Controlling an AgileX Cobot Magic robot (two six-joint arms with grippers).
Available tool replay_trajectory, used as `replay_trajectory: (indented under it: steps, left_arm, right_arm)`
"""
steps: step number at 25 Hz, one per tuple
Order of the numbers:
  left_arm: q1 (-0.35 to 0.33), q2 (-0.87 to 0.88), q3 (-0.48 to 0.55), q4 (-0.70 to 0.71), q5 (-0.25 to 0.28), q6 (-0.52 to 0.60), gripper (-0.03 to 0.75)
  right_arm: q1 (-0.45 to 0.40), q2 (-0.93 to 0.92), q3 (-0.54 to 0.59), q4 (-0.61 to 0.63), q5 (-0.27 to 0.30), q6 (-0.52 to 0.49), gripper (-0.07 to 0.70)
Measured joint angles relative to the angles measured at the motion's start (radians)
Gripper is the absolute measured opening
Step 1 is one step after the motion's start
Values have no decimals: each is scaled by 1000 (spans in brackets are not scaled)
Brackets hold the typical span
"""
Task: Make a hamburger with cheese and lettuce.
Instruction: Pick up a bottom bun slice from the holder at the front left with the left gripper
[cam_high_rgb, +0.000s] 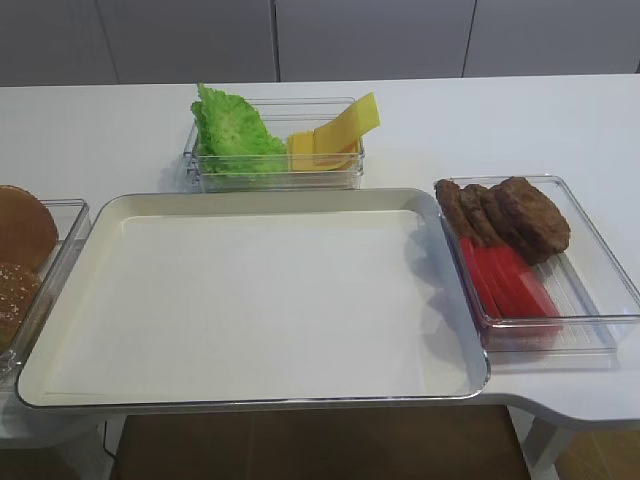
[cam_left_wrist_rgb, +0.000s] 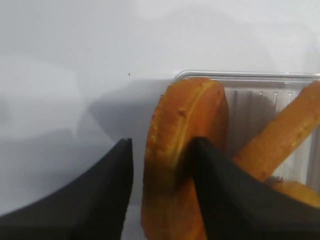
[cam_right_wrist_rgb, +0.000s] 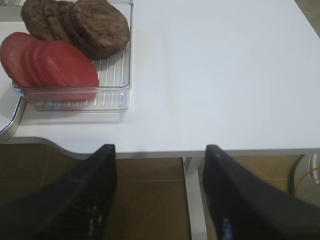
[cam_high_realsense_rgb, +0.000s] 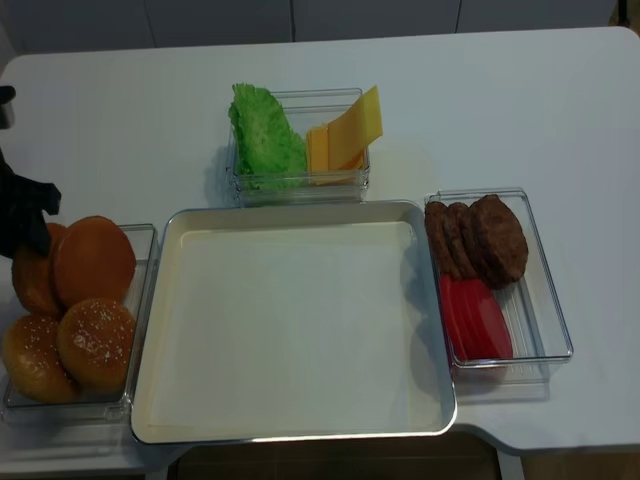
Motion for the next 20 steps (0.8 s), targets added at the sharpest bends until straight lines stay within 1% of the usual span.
replay_trajectory:
  steps: [3,10,13,20]
  left_arm:
    - [0,0,0,-24,2,22,270]
    - [0,0,-2,-43,22,38,153]
    - [0,0,-6,-46,32,39,142]
    - [0,0,-8,-39,34,42,135]
  right_arm:
    - [0,0,0,0,0,0,412]
    - [0,0,0,0,0,0,409]
    - [0,0,0,0,0,0,408]
    - [0,0,0,0,0,0,407]
